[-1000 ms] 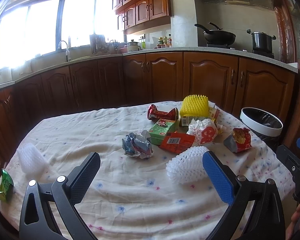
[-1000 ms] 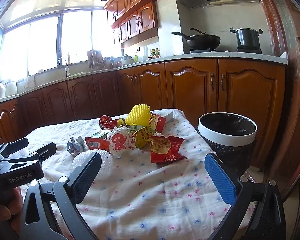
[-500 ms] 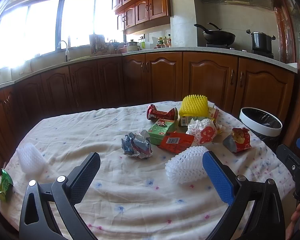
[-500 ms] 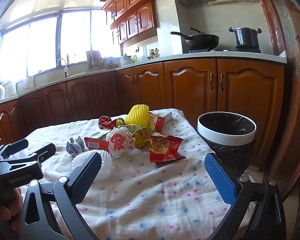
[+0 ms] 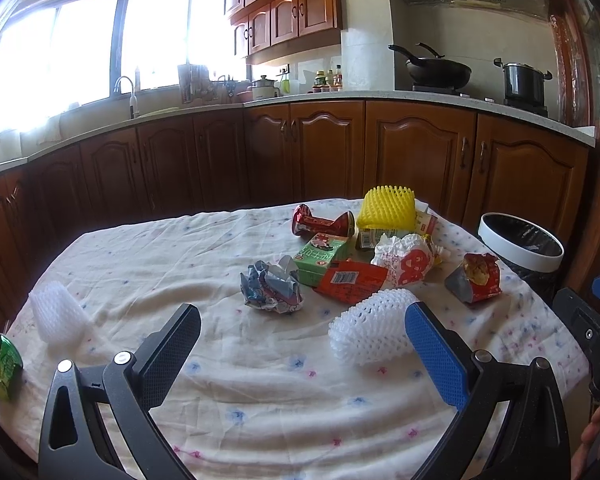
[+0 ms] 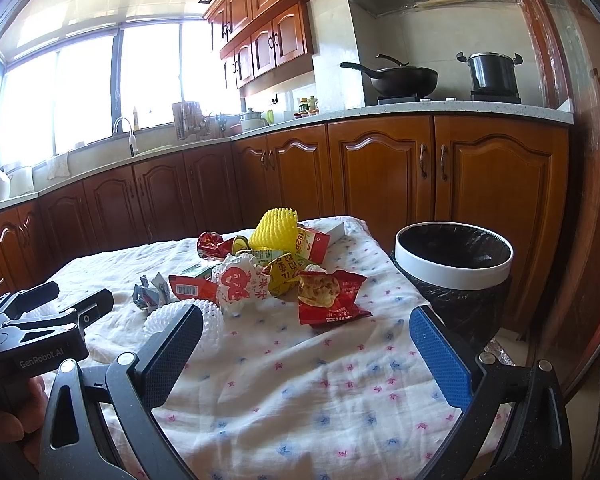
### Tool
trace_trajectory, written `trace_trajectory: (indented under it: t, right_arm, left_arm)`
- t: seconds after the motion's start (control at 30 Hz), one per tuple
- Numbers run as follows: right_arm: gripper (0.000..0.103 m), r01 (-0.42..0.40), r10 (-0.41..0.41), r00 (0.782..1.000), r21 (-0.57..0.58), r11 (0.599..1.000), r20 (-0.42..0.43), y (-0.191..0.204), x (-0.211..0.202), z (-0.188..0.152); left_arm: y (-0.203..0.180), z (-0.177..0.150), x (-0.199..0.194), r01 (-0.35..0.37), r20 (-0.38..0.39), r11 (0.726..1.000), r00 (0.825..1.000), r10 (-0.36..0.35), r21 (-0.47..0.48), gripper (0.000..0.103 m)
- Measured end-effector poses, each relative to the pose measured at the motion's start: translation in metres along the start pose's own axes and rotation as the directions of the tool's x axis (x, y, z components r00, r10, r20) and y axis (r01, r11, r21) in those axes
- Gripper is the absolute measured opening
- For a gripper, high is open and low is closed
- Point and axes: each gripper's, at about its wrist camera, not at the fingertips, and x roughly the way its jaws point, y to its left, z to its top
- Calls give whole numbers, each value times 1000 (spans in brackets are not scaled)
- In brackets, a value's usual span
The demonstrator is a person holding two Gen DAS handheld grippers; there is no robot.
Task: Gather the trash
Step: 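Grasp the white foam net with the left tool while the right tool grasps the red chip bag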
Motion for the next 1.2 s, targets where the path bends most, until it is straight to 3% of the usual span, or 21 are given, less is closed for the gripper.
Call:
trace_trajectory:
  t: [0.47,0.73,0.97,1.1,1.2]
  right_arm:
    - [103,-6,8,999,32,999,-46,-7,14,-6]
    - [103,-26,32,994,64,998,-102,-20,33,-2]
    - [103,-59,91,976,165,985,-198,-50,74,10]
    - [92,-83,141,955,220,972,-262,-63,106,12]
    - [79,-89,163,938,244,966,-304,-69,129,11]
  left_arm:
    - [1,-1,25,58,-81,998,995,-58,-5,102]
    - [-5,6,48,145,-158,989,978,-139,22,102]
    - [-5,17,73,185,-213,983,961,-176,22,101]
    - [-9,19,85,217,-243,976,949,-202,35,88]
    - [-15,17,98,241,-273,969,937,-220,49,71]
